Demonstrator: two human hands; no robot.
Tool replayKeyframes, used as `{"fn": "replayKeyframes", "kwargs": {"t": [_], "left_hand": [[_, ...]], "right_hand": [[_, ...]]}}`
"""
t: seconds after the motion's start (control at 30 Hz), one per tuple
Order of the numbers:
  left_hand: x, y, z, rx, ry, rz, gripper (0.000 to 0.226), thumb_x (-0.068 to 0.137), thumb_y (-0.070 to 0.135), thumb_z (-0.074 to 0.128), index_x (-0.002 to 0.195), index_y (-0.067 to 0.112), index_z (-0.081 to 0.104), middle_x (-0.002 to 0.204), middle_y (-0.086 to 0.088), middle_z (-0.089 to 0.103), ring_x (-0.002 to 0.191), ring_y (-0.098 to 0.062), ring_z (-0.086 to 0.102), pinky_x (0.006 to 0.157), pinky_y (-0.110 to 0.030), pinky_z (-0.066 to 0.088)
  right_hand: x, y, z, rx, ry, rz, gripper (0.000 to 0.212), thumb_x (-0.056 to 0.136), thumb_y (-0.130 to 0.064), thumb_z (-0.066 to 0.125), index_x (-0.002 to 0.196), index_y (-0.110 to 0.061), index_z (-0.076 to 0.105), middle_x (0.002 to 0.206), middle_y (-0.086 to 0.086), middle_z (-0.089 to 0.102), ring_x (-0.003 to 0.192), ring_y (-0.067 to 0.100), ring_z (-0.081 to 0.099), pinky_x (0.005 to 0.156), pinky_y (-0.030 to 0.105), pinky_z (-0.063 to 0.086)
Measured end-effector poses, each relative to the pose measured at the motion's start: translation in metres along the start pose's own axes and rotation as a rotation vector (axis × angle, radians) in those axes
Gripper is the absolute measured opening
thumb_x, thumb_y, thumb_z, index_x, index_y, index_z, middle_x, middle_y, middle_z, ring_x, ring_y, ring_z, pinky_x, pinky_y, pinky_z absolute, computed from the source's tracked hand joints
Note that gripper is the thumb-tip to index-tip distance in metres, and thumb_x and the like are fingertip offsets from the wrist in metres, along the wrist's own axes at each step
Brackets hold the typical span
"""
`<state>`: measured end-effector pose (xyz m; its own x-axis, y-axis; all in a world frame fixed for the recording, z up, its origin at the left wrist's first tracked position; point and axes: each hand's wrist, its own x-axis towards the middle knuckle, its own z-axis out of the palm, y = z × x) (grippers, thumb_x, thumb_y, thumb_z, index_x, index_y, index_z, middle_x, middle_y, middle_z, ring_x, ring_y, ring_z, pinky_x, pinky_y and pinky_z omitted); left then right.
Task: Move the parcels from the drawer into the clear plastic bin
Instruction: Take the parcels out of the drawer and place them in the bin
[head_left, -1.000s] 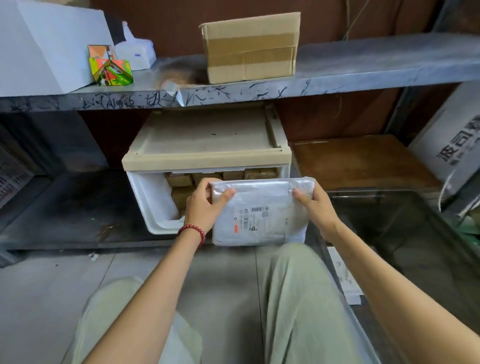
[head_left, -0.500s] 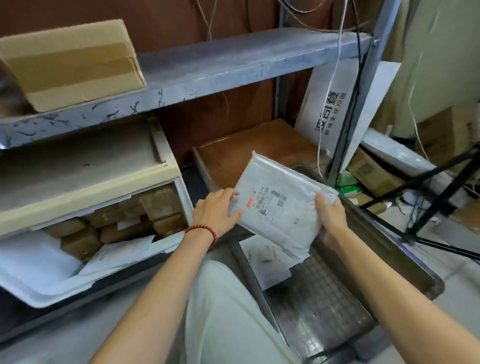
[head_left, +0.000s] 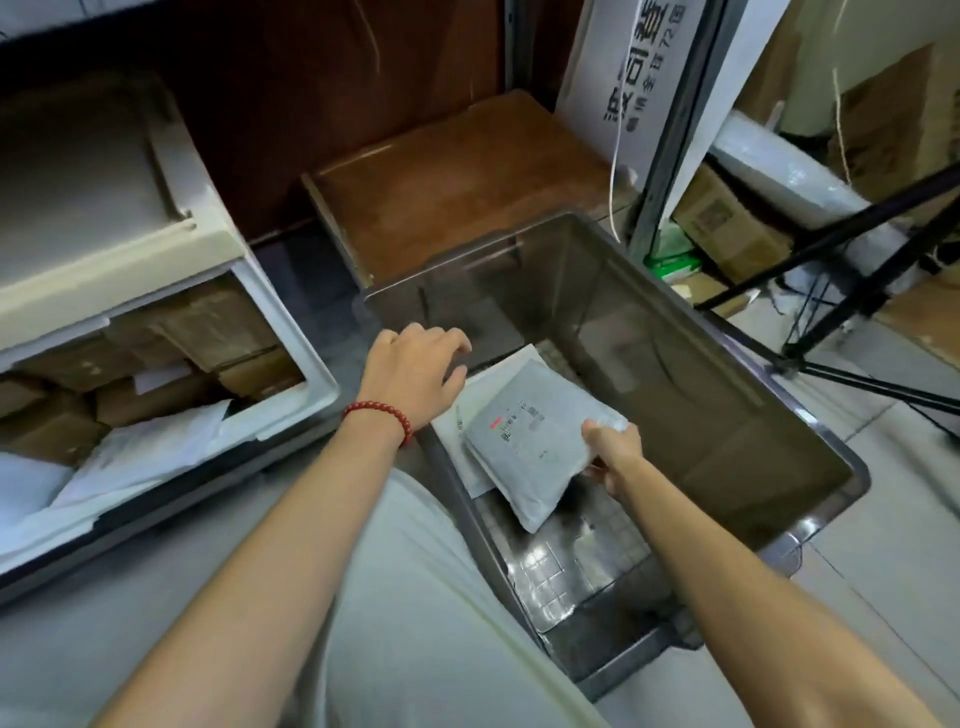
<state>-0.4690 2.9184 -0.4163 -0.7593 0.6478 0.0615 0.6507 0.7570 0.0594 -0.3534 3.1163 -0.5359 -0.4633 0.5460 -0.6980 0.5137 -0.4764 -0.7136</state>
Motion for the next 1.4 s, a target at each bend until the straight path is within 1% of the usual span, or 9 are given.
{"fn": "replayKeyframes", "kwargs": {"t": [0.07,0.17,0.37,0.53,0.7,0.9,1.03,1.2,1.4], "left_hand": [[0.000,-0.010,0.005,-0.002,-0.002,-0.035,0.025,0.093,0.036,0.047,0.116,0.028,0.055,0.109,0.006,0.065,0.104,-0.020,0.056,0.085,-0.036,0.039],[0.000,-0.020,0.011,-0.025,-0.026,-0.072,0.025,0.093,0.036,0.048,0.116,0.028,0.055,0.109,0.006,0.065,0.104,-0.021,0.055,0.085,-0.037,0.039],[0.003,-0.028,0.018,-0.068,-0.004,-0.065,0.027,0.093,0.035,0.049,0.118,0.027,0.055,0.108,0.006,0.065,0.104,-0.020,0.055,0.088,-0.038,0.040],[0.002,-0.037,0.021,-0.117,0.035,-0.063,0.027,0.093,0.037,0.051,0.118,0.028,0.054,0.104,0.010,0.064,0.102,-0.018,0.054,0.088,-0.037,0.039],[0.003,-0.035,0.019,-0.158,0.049,-0.069,0.029,0.092,0.037,0.052,0.119,0.026,0.053,0.105,0.008,0.064,0.103,-0.019,0.054,0.089,-0.039,0.039],[0.006,-0.039,0.020,-0.155,0.025,-0.086,0.029,0.093,0.038,0.052,0.119,0.026,0.053,0.108,0.008,0.063,0.105,-0.020,0.053,0.091,-0.040,0.039],[0.004,-0.039,0.021,-0.135,0.028,-0.084,0.030,0.092,0.039,0.052,0.118,0.025,0.054,0.108,0.006,0.064,0.105,-0.021,0.054,0.090,-0.041,0.040],[0.004,-0.033,0.018,-0.114,0.035,-0.086,0.030,0.091,0.042,0.052,0.117,0.026,0.055,0.106,0.006,0.064,0.103,-0.020,0.055,0.088,-0.040,0.041],[-0.008,-0.025,0.014,-0.049,0.013,-0.091,0.032,0.091,0.043,0.050,0.117,0.026,0.054,0.109,0.005,0.063,0.105,-0.021,0.054,0.089,-0.039,0.039]], "right_hand": [[0.007,0.017,0.005,-0.001,0.010,0.072,0.034,0.093,-0.003,0.054,0.126,-0.001,0.048,0.096,0.013,0.062,0.066,0.019,0.059,0.033,0.023,0.047],[0.015,0.036,0.007,-0.082,-0.054,0.168,0.036,0.089,-0.002,0.060,0.121,-0.004,0.043,0.098,0.014,0.061,0.080,0.028,0.063,0.039,0.033,0.054],[0.044,0.054,0.000,-0.668,-0.001,0.107,0.048,0.078,-0.029,0.073,0.109,-0.005,0.046,0.118,0.019,0.060,0.106,0.037,0.061,0.089,0.050,0.053],[0.068,0.067,0.005,-0.956,-0.063,0.029,0.061,0.081,-0.051,0.067,0.118,-0.004,0.054,0.119,0.015,0.061,0.108,0.032,0.059,0.091,0.044,0.050],[0.075,0.076,0.012,-1.207,-0.174,-0.024,0.050,0.091,-0.038,0.061,0.128,-0.008,0.048,0.127,0.017,0.058,0.113,0.036,0.057,0.094,0.045,0.048],[0.063,0.080,-0.001,-1.521,-0.266,0.126,0.042,0.094,-0.020,0.051,0.133,-0.007,0.046,0.131,0.015,0.054,0.116,0.029,0.055,0.084,0.029,0.043],[0.050,0.093,-0.018,-1.758,-0.160,0.270,0.045,0.092,-0.027,0.052,0.134,-0.012,0.049,0.135,0.006,0.052,0.122,0.026,0.051,0.099,0.038,0.040],[0.035,0.073,-0.001,-1.730,-0.044,-0.054,0.060,0.090,-0.038,0.055,0.141,-0.015,0.033,0.140,0.007,0.048,0.125,0.027,0.050,0.100,0.042,0.043],[0.005,0.031,0.039,-1.528,-0.033,-0.577,0.059,0.094,-0.057,0.038,0.140,-0.021,0.038,0.139,0.005,0.049,0.125,0.027,0.047,0.095,0.041,0.041]]}}
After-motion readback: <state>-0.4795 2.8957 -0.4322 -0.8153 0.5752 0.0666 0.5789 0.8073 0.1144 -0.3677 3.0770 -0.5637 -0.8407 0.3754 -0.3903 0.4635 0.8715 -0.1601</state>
